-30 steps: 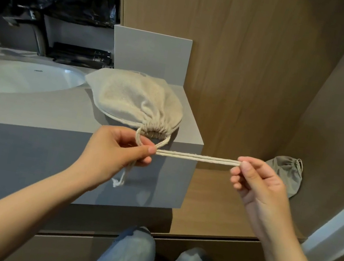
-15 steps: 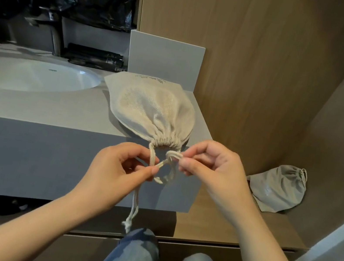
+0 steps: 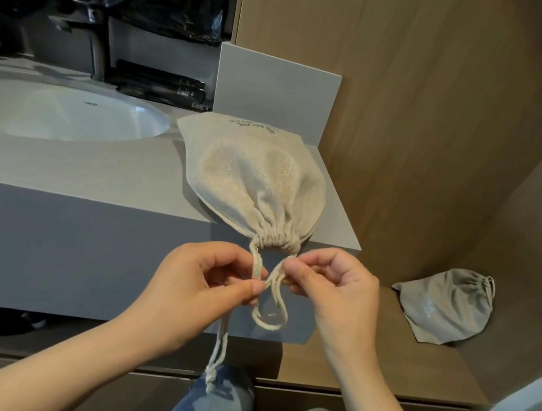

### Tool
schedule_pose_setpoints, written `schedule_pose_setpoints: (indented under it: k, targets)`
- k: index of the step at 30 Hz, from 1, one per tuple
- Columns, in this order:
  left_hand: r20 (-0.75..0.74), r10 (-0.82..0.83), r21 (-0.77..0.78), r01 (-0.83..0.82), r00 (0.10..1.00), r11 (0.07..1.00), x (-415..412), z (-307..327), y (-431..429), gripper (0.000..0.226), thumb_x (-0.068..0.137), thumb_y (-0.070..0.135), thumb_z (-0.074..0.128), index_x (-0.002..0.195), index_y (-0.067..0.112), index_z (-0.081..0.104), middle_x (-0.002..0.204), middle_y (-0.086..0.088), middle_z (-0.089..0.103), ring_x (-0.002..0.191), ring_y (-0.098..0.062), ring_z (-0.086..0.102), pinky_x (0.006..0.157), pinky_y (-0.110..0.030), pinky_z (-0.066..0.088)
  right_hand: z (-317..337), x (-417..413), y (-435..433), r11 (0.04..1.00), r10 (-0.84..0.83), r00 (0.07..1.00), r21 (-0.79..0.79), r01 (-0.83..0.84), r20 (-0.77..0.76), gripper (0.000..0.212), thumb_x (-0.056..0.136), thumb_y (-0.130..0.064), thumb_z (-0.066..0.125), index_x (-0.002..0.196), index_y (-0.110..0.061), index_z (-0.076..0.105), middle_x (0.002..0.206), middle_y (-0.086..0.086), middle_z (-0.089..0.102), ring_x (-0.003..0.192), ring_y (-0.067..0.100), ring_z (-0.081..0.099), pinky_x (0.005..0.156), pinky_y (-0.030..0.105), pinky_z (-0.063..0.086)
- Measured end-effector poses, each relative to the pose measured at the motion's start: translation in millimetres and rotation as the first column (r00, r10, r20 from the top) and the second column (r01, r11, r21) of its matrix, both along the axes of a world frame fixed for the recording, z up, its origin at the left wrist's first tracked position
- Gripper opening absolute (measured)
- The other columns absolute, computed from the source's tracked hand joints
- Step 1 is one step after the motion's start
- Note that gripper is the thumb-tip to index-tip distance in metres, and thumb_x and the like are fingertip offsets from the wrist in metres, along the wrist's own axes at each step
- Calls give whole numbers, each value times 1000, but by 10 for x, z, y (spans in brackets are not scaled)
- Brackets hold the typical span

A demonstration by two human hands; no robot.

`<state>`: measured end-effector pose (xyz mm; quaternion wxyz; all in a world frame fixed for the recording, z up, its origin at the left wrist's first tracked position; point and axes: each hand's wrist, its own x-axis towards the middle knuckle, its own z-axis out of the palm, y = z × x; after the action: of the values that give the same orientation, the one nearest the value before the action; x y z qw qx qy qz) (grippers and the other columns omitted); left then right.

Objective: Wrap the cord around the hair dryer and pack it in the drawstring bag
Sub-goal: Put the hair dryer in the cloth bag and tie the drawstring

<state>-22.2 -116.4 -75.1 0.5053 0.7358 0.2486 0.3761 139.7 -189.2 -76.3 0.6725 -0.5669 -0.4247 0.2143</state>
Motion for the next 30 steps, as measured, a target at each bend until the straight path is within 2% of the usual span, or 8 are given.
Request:
schedule_pose_setpoints:
  k: [5, 10, 15, 19, 21, 24, 27, 30]
  targets:
    - [18, -8, -2, 8, 1000, 1000, -17, 2, 18, 13, 80, 6, 74, 89, 14, 76, 80, -5, 75, 77, -20, 73, 78, -35, 61, -28, -67, 89, 997, -65, 998, -26, 66, 27, 8, 72, -10, 80, 72, -8, 72, 65, 2, 70, 62, 10, 63, 61, 20, 52]
    - [15, 13, -27, -13, 1000, 1000, -40, -19, 30, 14, 79, 4, 75, 82, 17, 77, 77, -6, 75, 75, -24, 73, 77, -35, 61, -30, -128, 116, 999, 18, 962, -30, -27, -272, 20, 70, -16, 77, 78, 0, 69, 75, 19, 70, 69, 25, 68, 66, 31, 59]
    - [-49, 43, 18, -42, 998, 999, -69, -67, 48, 11, 80, 5, 75, 84, 15, 76, 73, -3, 74, 70, -18, 72, 76, -40, 60, 20, -116, 101, 987, 50, 908, -118, -109, -415, 31, 67, -28, 75, 83, -1, 71, 68, 8, 68, 57, 12, 60, 59, 21, 54]
    - [-57, -22, -17, 21, 998, 1000, -81, -97, 46, 10, 80, 8, 76, 82, 18, 75, 72, -10, 73, 71, -26, 72, 76, -46, 60, -9, -185, 141, 983, 41, 959, -161, -89, -282, 27, 70, -27, 77, 78, -3, 67, 59, 7, 62, 51, 13, 52, 51, 21, 46]
    - [-25, -30, -53, 29, 999, 998, -86, -96, 53, 9, 80, 7, 76, 80, 16, 75, 72, -12, 72, 69, -26, 72, 73, -41, 61, -25, -201, 161, 986, -7, 992, -165, -14, -123, 22, 74, -17, 79, 75, -3, 62, 62, 16, 64, 53, 17, 58, 52, 23, 49]
    - [1, -13, -80, 13, 1000, 997, -122, -83, 72, 8, 78, 6, 75, 80, 13, 75, 72, -10, 73, 67, -21, 72, 70, -31, 60, -44, -159, 172, 975, -83, 992, -198, 101, 96, 21, 76, -8, 78, 79, -8, 57, 69, 13, 67, 53, 18, 59, 52, 29, 49]
    - [-5, 1, -97, -1, 1000, 995, -162, -71, 94, 8, 77, 4, 75, 80, 11, 75, 72, -11, 73, 67, -21, 73, 71, -31, 61, 12, -100, 148, 957, 42, 998, -289, -29, 36, 23, 82, -5, 72, 96, -4, 54, 72, 13, 71, 53, 20, 62, 48, 27, 51]
    - [7, 5, -104, -4, 1000, 995, -168, -48, 119, 10, 76, 3, 75, 83, 11, 75, 73, -12, 74, 70, -22, 74, 70, -27, 60, 95, -9, 70, 918, 202, 972, -324, -230, -117, 31, 81, -8, 73, 105, -1, 54, 75, 14, 73, 59, 18, 65, 57, 24, 56]
